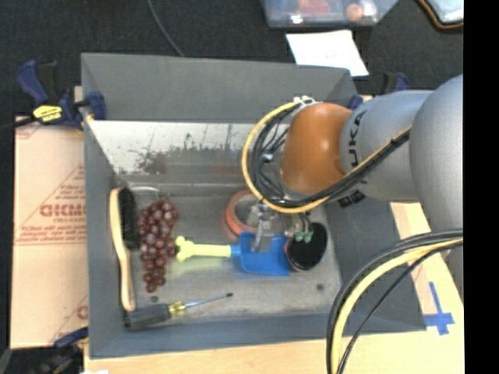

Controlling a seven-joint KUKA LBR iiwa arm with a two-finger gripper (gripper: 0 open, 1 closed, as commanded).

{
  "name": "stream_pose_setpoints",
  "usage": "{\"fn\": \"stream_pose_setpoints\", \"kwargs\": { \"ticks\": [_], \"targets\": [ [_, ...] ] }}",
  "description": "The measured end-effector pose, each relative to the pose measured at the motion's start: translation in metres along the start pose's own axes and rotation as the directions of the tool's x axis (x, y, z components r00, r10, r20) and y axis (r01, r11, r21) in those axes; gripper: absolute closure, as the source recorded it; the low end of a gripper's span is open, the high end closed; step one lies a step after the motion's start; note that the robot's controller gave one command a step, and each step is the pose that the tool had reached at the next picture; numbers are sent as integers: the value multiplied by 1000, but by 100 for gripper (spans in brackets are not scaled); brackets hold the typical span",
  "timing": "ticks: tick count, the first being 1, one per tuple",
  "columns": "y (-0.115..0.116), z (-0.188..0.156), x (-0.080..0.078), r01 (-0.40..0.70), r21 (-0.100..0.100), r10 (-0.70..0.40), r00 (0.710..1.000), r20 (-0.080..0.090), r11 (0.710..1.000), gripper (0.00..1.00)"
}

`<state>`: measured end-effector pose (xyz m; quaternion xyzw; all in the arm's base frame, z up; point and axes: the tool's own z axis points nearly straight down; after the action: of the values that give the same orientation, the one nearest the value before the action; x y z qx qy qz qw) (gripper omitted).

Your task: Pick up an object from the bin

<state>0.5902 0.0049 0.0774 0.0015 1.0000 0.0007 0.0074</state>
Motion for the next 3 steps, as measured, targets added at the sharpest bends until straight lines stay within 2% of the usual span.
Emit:
{"fn": "stream_pose_setpoints", "kwargs": {
  "ticks": [3],
  "targets": [
    [0, -49, 0, -2, 0, 2, 1000, -1, 1000, 100]
  ]
}}
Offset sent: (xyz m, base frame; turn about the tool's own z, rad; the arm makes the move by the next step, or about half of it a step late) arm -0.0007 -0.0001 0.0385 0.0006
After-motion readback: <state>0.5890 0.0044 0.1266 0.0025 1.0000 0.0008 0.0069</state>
